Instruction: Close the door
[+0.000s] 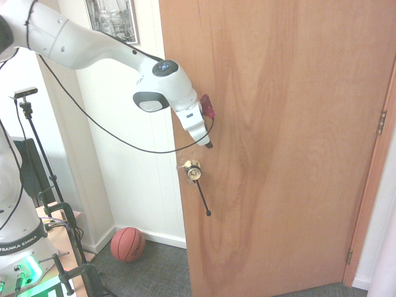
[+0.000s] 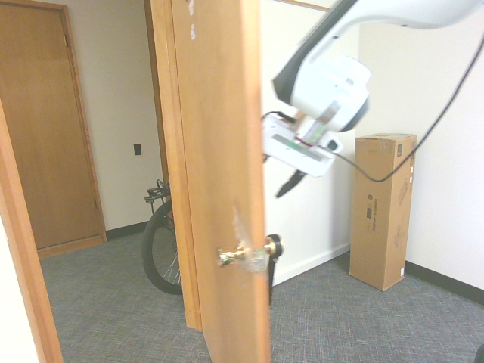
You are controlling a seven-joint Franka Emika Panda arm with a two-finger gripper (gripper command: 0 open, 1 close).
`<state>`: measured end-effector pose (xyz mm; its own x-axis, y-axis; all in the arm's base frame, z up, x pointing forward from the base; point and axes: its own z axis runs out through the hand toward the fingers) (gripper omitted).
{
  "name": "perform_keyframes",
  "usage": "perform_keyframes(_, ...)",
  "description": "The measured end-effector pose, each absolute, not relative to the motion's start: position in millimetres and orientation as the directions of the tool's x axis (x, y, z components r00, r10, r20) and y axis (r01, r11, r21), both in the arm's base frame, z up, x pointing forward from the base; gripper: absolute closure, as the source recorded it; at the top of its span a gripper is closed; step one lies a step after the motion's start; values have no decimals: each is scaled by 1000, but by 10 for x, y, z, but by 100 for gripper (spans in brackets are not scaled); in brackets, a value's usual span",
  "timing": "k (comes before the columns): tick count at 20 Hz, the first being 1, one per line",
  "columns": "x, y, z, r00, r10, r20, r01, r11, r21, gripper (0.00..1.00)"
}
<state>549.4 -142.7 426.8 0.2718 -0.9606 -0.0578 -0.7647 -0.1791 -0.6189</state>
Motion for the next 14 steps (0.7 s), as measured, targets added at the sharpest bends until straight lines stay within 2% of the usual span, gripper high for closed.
perform_keyframes(8,6877,1,4324,364,-931,-15,-694,-260,-671,0)
perform_keyframes(14,7360,1448,4628,440,-898,19,-620,-319,-717,0)
